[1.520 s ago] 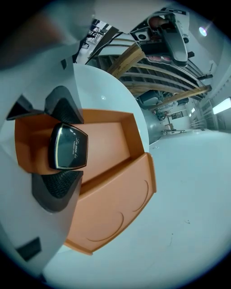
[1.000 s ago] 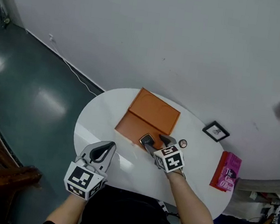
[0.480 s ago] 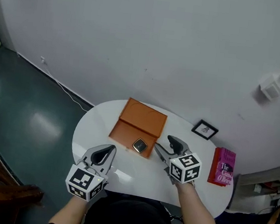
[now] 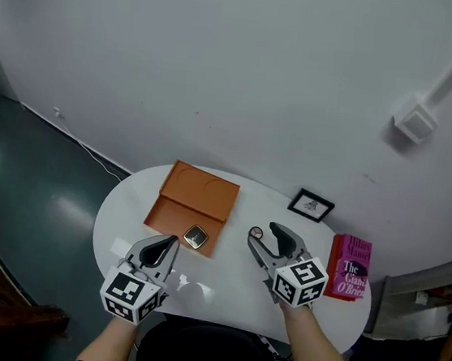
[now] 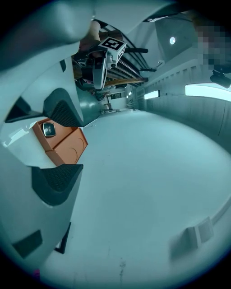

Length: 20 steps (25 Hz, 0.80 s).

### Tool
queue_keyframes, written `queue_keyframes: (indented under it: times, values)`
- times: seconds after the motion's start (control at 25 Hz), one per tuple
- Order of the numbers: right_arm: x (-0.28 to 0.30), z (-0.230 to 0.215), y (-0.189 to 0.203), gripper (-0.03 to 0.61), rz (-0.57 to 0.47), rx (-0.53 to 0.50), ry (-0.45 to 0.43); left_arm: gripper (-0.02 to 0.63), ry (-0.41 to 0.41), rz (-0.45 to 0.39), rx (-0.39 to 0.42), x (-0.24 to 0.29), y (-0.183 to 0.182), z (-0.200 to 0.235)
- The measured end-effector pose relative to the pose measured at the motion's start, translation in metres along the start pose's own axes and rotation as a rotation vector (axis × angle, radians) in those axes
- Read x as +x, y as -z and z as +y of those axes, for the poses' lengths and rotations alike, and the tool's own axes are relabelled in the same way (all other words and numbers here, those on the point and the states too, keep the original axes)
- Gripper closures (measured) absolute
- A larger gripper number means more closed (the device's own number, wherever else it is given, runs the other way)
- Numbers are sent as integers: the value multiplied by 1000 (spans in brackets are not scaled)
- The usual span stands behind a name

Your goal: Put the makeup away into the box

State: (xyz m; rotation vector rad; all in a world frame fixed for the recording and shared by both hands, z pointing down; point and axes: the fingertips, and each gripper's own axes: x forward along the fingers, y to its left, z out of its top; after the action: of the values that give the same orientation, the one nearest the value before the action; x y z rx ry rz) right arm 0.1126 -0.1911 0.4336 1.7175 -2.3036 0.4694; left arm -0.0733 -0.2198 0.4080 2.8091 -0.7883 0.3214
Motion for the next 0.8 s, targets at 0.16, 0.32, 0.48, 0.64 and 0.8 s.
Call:
queue_keyframes:
  times: [0.16,0.32,0.48,0.64,0.8]
  values:
    - [-23,-41,18,401,14,9,-30,601,-33,18,-34,35,1,-35]
    - [-35,-66,31,488,5,-17,-107,601,-64,26,-51,67,2,-73]
    - [-33,-75,42,532,0,-58,-196,601,-74,45,-45,89,2,-97]
    - [-15,-80,65,532,54,-120,-205,601,-71,71,-33,102,8,-101]
    - [10,-81,91,516,107,-115,-215,600,-33,101,-24,117,17,-95]
